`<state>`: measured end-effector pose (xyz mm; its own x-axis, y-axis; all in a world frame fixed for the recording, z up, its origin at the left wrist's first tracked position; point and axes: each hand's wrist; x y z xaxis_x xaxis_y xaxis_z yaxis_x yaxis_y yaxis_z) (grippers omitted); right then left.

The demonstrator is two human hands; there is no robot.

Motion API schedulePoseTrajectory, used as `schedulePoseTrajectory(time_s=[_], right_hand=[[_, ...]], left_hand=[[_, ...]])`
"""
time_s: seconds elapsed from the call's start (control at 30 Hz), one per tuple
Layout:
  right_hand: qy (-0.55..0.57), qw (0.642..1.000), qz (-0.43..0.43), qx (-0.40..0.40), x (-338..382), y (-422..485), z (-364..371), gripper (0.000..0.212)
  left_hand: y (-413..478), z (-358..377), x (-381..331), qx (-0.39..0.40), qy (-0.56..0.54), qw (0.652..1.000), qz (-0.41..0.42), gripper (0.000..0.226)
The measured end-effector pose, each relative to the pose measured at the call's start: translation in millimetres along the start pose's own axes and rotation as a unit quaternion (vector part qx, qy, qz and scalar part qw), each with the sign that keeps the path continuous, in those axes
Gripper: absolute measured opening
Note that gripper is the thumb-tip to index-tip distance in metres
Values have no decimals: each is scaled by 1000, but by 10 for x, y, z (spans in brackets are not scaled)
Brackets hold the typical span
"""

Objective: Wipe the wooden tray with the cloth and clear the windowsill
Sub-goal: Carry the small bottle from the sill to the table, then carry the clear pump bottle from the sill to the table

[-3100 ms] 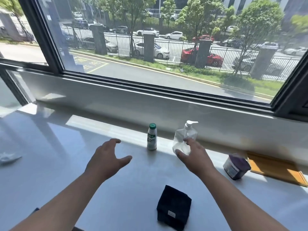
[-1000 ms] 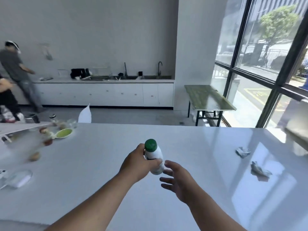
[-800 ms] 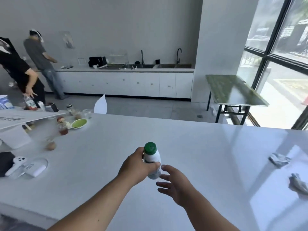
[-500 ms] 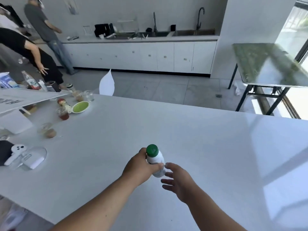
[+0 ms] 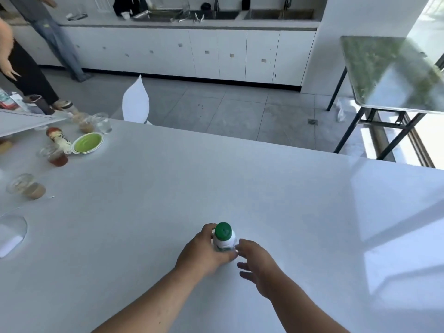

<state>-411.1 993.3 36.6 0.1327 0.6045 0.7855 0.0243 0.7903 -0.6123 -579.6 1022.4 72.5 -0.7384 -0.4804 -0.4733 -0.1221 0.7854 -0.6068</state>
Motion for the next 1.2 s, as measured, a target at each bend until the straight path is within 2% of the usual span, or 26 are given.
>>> schedulePoseTrajectory(time_s=[0.1, 0.2, 0.27, 0.33, 0.4, 0.47, 0.63, 0.8, 0.97, 1.2], right_hand=[[-82, 992, -79, -49, 289, -144, -99, 49], [-176, 959, -183, -128, 733, -469, -238, 53], [-276, 910, -244, -189, 1013, -780, -331, 58], [-393, 837, -288, -250, 1225, -1168, -409, 65], [-472, 766, -309, -307, 1311, -1622, -468, 68], [-501, 725, -302, -363, 1228, -2088, -526, 70], [-520, 701, -184, -452, 419, -3188, -597, 69], [-487, 683, -103, -535, -383, -4361, -648, 79], [-409, 643, -59, -645, -1074, -5600, -793, 76], [-315, 630, 11, -709, -2318, -6915, -969, 63]], left_hand=[[-69, -295, -33, 35, -4, 999, 23, 117], [-159, -744, -229, -8, 13, 995, 94, 108], [-257, -1040, -455, -64, 55, 985, 153, 98], [-414, -1248, -718, -112, 107, 964, 217, 90], [-604, -1313, -956, -127, 130, 942, 284, 88], [-806, -1233, -1113, -116, 140, 921, 346, 87], [-1379, -542, -1063, -8, 173, 878, 446, 87], [-2290, 271, -863, 101, 210, 829, 508, 87], [-3534, 929, -933, 142, 219, 750, 608, 86], [-5115, 1978, -620, 204, 251, 669, 669, 82]])
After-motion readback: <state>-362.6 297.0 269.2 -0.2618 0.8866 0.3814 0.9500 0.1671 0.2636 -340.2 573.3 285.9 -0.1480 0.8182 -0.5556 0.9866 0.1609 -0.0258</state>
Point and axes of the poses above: each hand's wrist, its own y-axis towards the middle knuckle, its own z-axis out of the palm, x = y × z, and after that the axes turned 14 degrees about -z, right-handed
